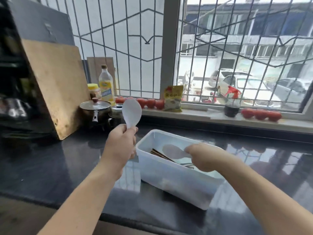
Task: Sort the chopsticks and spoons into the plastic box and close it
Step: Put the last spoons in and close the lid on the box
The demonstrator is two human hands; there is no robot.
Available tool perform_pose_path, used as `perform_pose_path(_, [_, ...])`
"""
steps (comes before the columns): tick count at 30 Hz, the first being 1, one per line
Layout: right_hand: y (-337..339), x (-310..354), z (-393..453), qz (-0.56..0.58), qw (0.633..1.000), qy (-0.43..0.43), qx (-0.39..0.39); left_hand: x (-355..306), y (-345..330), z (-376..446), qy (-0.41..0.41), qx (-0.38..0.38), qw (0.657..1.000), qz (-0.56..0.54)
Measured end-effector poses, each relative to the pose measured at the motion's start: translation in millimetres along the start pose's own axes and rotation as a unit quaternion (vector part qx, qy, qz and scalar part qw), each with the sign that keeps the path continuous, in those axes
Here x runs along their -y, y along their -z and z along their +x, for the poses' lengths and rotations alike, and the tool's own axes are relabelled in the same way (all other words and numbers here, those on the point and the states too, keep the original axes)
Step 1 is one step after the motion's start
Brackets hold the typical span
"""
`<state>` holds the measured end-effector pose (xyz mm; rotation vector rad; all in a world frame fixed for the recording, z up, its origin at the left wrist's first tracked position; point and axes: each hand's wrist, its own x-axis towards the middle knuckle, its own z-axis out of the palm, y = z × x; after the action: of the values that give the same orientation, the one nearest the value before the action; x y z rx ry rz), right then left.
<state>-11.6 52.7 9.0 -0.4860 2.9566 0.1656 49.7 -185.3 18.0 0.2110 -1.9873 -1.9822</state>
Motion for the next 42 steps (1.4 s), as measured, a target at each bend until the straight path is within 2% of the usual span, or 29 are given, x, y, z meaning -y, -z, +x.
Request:
perform_pose_path(2, [2.1, 3.3, 3.0, -0.006, 0.999, -0.006, 0.034, 0.8, -0.3, -0.6, 0.002, -0.001, 1.000, 0.007])
perform_pose_path(5, [3.4, 10.5, -3.4, 0.063, 0.995, 0.003, 0.072, -0.1, -6.1, -2.2, 0.013, 0.021, 1.000, -0.004])
perform_pose_path(6, [3.5, 10.0, -7.9, 0.100, 0.994, 0.000, 0.051, -0.5, -8.8, -3.0, 0.018, 0.036, 0.999, -0.006])
perform_pose_path(8, [6.4, 5.5, -16.1, 0.225, 0.973, -0.014, -0.046, -2.4, -13.6, -6.9, 0.021, 0.079, 0.997, 0.004])
perform_pose_path(9, [8.0, 2.8, -20.3, 0.319, 0.942, -0.017, -0.101, -3.6, -16.8, -9.9, 0.012, 0.108, 0.994, 0.011])
perform_pose_path(11, [13.9, 1.0, -31.4, 0.499, 0.849, -0.008, -0.176, -6.6, -27.0, -16.3, -0.020, 0.170, 0.985, 0.035])
perform_pose_path(14, [21.8, 3.1, -45.2, 0.663, 0.721, 0.054, -0.196, -9.5, -47.8, -24.0, -0.050, 0.220, 0.972, 0.066])
perform_pose_path(15, [22.9, 2.5, -48.8, 0.689, 0.693, 0.082, -0.194, -10.0, -53.6, -25.0, -0.047, 0.224, 0.970, 0.076])
perform_pose_path(17, [22.3, -2.9, -54.5, 0.707, 0.664, 0.134, -0.203, -11.7, -60.2, -25.1, -0.021, 0.228, 0.968, 0.101])
perform_pose_path(18, [20.0, -7.1, -57.2, 0.700, 0.664, 0.155, -0.215, -12.6, -61.3, -24.3, 0.003, 0.234, 0.965, 0.116])
perform_pose_path(19, [17.5, -11.5, -60.2, 0.670, 0.683, 0.170, -0.235, -13.5, -61.4, -23.8, 0.033, 0.245, 0.960, 0.132])
perform_pose_path(22, [11.6, -18.7, -64.2, 0.476, 0.804, 0.185, -0.304, -16.7, -61.6, -24.9, 0.101, 0.287, 0.937, 0.170])
perform_pose_path(23, [9.4, -19.4, -63.0, 0.415, 0.830, 0.187, -0.323, -18.0, -62.0, -25.1, 0.105, 0.292, 0.934, 0.176])
perform_pose_path(25, [4.6, -21.2, -59.5, 0.358, 0.851, 0.185, -0.336, -20.0, -60.6, -23.3, 0.086, 0.278, 0.940, 0.179])
perform_pose_path(28, [3.8, -28.2, -57.9, 0.359, 0.867, 0.137, -0.318, -19.9, -49.8, -16.0, 0.024, 0.188, 0.972, 0.139])
perform_pose_path(30, [5.4, -33.6, -57.7, 0.414, 0.855, 0.093, -0.299, -17.1, -39.4, -11.0, -0.029, 0.123, 0.981, 0.145])
perform_pose_path(31, [6.8, -33.7, -57.8, 0.445, 0.845, 0.083, -0.284, -15.2, -34.7, -10.0, -0.048, 0.114, 0.981, 0.152])
perform_pose_path(33, [13.8, -28.5, -59.8, 0.495, 0.825, 0.085, -0.259, -12.0, -30.0, -10.9, -0.065, 0.138, 0.976, 0.153])
perform_pose_path(34, [18.5, -23.3, -60.1, 0.530, 0.801, 0.092, -0.260, -10.6, -29.2, -11.7, -0.071, 0.153, 0.973, 0.157])
perform_pose_path(35, [23.7, -17.5, -59.2, 0.589, 0.756, 0.100, -0.268, -9.8, -29.6, -12.5, -0.077, 0.164, 0.970, 0.161])
perform_pose_path(38, [37.4, 3.6, -53.8, 0.802, 0.538, 0.133, -0.224, -8.4, -36.9, -16.5, -0.076, 0.189, 0.970, 0.133])
perform_pose_path(39, [38.9, 13.1, -50.7, 0.820, 0.515, 0.145, -0.205, -7.8, -40.9, -19.0, -0.074, 0.199, 0.970, 0.119])
perform_pose_path(40, [39.3, 22.6, -47.3, 0.803, 0.541, 0.152, -0.197, -6.5, -45.2, -21.0, -0.079, 0.208, 0.968, 0.116])
perform_pose_path(42, [41.0, 36.3, -39.3, 0.730, 0.629, 0.149, -0.219, -0.9, -50.8, -21.5, -0.111, 0.210, 0.959, 0.156])
